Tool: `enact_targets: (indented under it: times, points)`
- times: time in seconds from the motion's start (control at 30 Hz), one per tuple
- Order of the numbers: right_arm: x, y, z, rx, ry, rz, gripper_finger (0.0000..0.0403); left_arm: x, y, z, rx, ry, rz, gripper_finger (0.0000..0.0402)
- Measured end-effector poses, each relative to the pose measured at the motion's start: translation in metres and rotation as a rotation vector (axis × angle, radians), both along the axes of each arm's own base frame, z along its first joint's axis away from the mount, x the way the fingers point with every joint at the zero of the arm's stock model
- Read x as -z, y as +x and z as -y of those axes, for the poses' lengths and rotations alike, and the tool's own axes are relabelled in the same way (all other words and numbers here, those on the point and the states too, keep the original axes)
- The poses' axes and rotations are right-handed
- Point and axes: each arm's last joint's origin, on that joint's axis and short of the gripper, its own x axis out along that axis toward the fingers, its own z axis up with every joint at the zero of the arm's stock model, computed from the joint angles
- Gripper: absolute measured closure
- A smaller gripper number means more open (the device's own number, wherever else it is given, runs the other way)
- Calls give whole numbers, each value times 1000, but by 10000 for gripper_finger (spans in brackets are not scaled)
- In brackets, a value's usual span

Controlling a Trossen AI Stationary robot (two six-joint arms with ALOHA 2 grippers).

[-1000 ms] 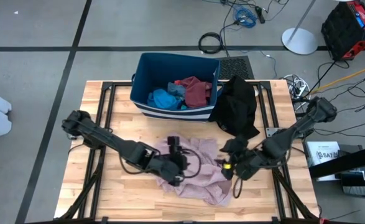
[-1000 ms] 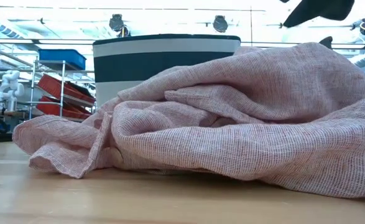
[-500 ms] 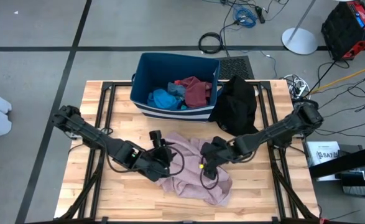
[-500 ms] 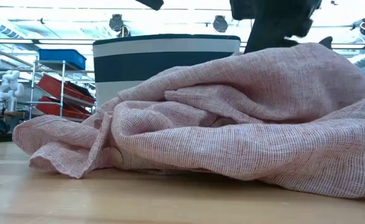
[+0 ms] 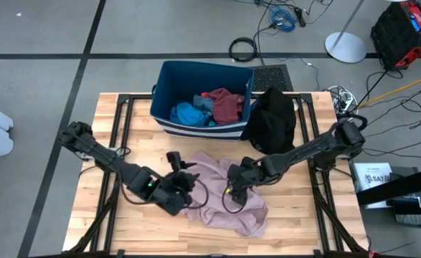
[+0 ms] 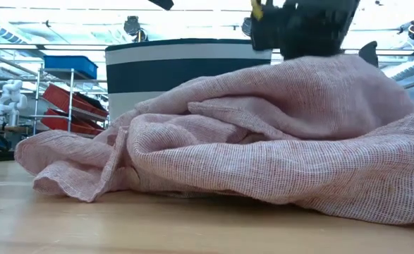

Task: Sort clothes
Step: Put the pink polo shirt into the blue laundry organizer

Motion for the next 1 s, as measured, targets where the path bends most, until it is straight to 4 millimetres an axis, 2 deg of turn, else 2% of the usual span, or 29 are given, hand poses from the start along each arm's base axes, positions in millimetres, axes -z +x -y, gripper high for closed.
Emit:
enact_targets:
  times: [0.23,0.37,0.47,0.63,0.73,0.83,0.93,0.97,1.0]
  points:
    - [53,14,-4,3,-19,-152,105,-16,-27,2,-58,44,65,203]
    - [79,24,-7,-5,0,-169,105,-28,-46,-1,-106,61,124,203]
    - [92,31,-10,-13,5,-156,106,-34,-57,-4,-139,79,166,203]
    - [94,30,-9,9,13,-177,127,-37,-71,-6,-179,94,214,203]
    - [92,29,-9,17,13,-181,176,-35,-78,-6,-195,104,229,203]
    - [90,27,-9,24,3,-183,252,-33,-87,-7,-225,130,287,203]
    - [89,27,-9,13,14,-180,344,-19,-99,-12,-251,166,371,203]
    - [89,27,-10,2,10,-180,368,-13,-103,-15,-261,157,393,203]
    - [88,27,-11,-7,5,-176,376,-7,-106,-18,-276,136,411,203]
